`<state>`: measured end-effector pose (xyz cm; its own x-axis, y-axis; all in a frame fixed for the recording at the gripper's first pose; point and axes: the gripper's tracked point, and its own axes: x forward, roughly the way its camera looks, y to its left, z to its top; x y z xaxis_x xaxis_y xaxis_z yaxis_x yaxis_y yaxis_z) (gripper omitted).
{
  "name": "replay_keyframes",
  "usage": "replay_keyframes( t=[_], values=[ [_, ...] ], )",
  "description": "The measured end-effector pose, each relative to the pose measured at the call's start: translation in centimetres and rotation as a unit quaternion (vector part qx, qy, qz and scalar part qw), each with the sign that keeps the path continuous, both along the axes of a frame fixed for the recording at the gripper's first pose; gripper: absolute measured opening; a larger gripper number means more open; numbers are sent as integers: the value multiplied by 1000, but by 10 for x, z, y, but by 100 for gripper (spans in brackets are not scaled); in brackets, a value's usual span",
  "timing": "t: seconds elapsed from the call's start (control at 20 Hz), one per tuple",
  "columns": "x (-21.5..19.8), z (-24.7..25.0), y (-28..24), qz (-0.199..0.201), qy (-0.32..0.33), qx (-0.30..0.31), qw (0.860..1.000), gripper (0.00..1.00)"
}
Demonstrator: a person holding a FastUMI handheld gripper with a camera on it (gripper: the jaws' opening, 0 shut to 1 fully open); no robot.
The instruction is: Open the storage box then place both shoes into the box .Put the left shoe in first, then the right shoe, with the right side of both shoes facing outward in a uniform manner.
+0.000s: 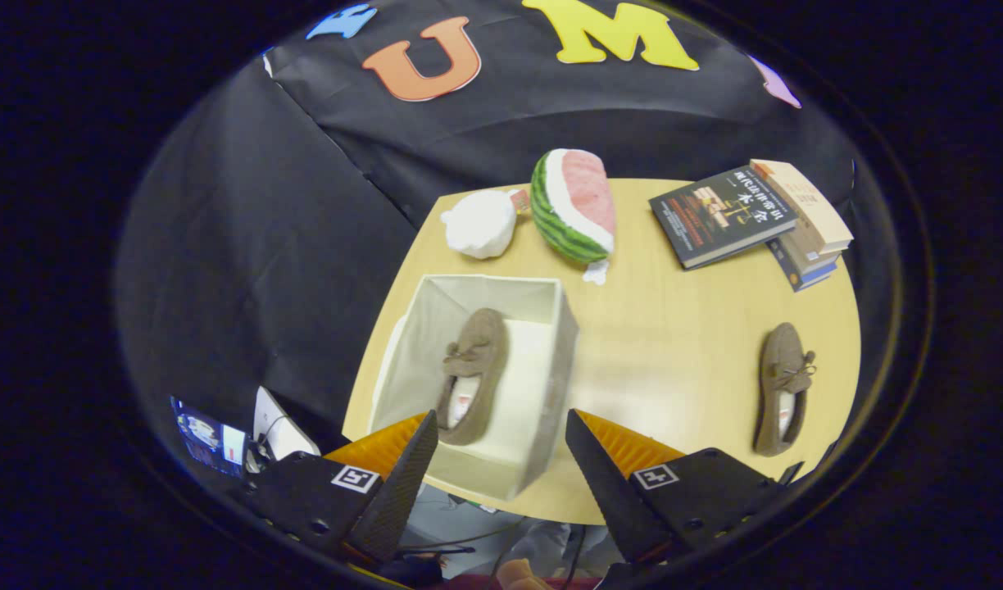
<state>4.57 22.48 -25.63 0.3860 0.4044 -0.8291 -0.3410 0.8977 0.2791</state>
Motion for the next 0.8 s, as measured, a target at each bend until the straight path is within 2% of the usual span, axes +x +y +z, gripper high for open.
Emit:
replay_keyframes(
  t=[0.15, 0.4, 0.8],
  values=[
    [15, -5, -74, -15, -6, -6, 1000, 96],
    [42, -34, -191, -60, -8, -56, 997, 96],
    [64, -101, -315, -96, 38, -113, 988, 97]
  ],
)
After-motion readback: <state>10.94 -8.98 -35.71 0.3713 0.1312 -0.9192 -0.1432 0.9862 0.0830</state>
